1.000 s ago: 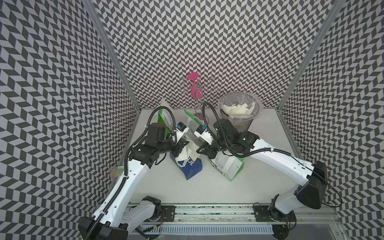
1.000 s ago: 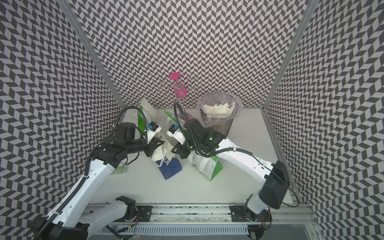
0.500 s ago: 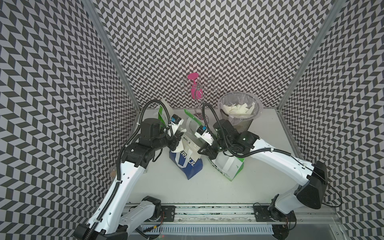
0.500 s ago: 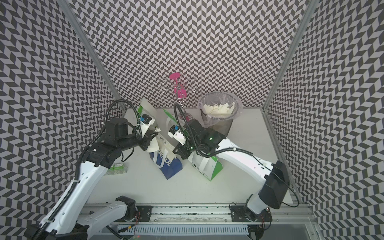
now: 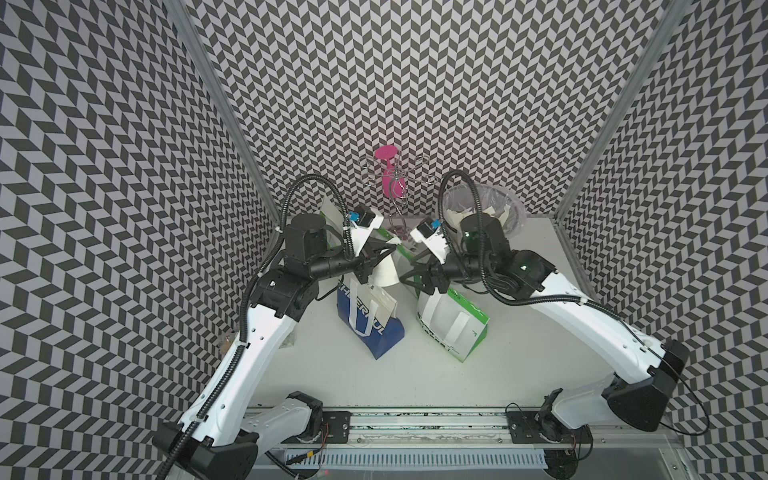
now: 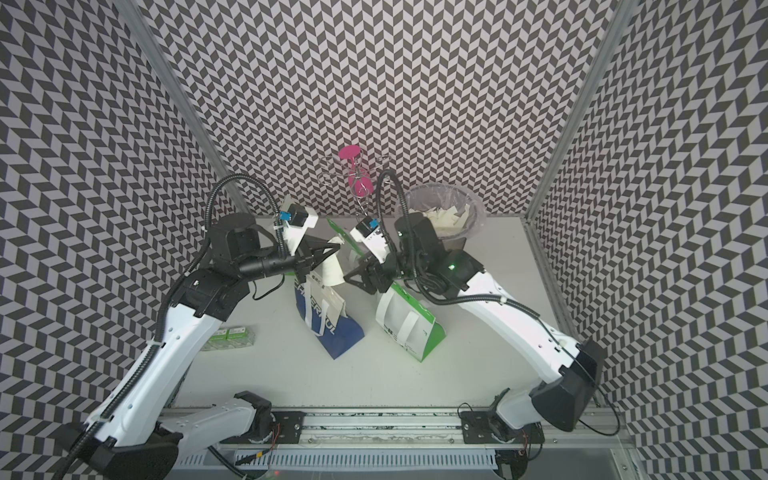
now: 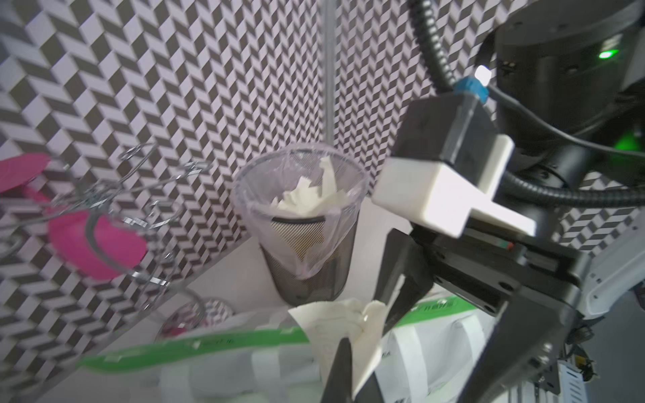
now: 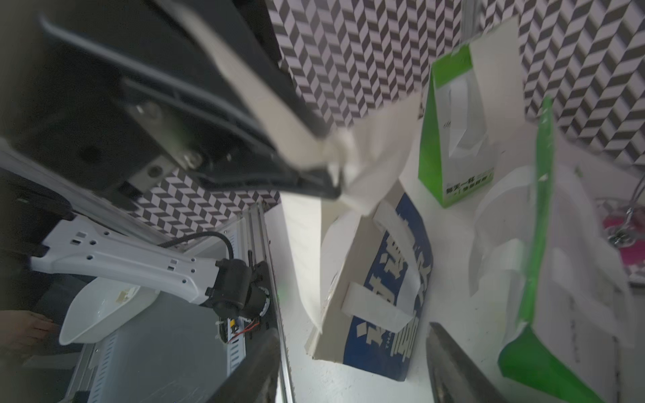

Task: Shred takeout receipts and throw away
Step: Tear off the takeout receipt from the takeout bag, then shred the takeout receipt.

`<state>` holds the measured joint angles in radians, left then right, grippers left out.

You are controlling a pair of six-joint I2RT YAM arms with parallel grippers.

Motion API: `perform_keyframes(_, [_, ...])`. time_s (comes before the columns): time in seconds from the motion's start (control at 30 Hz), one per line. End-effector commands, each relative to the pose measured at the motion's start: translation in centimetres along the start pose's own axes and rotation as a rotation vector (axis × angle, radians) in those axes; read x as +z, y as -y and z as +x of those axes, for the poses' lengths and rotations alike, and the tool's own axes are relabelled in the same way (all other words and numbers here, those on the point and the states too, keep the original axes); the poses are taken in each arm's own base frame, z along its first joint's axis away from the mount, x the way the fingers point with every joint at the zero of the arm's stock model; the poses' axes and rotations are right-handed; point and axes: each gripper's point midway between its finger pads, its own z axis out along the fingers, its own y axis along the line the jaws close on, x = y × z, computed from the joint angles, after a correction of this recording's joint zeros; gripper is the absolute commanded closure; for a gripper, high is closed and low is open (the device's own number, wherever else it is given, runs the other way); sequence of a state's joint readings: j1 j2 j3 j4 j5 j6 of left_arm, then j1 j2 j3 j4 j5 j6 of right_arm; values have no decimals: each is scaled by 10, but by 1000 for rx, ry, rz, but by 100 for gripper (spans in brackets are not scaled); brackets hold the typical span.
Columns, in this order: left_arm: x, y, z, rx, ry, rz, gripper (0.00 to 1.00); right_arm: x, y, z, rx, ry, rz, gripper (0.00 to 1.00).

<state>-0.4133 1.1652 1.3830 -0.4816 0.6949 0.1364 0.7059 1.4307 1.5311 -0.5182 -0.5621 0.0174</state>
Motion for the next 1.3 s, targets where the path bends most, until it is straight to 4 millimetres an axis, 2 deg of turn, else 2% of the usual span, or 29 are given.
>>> perform_keyframes(0.0, [12, 32, -41, 77, 110, 175, 99, -40, -15, -57, -179, 217, -74, 33])
perform_keyframes(0.17, [23, 48, -71, 110, 187, 313, 99, -79, -3, -78, -310, 339, -110, 32])
perform_keyframes(0.33, [33, 54, -85, 140, 215, 401, 99, -102, -4, -81, -401, 364, -225, 36])
perform_keyframes(0.53, [47, 51, -90, 136, 223, 453, 97, -106, -1, -76, -464, 351, -289, 40])
perform_keyframes(0.67, [53, 51, -92, 125, 237, 488, 97, -99, 6, -74, -460, 332, -304, 43])
perform_keyframes(0.83, [59, 49, -90, 120, 236, 496, 97, -95, 9, -76, -446, 329, -323, 56])
perform_keyframes(1.17, [66, 43, -81, 109, 210, 478, 95, -95, 14, -77, -430, 330, -322, 99])
perform_keyframes(1.27, [67, 41, -80, 110, 204, 466, 91, -96, 15, -77, -427, 330, -307, 100])
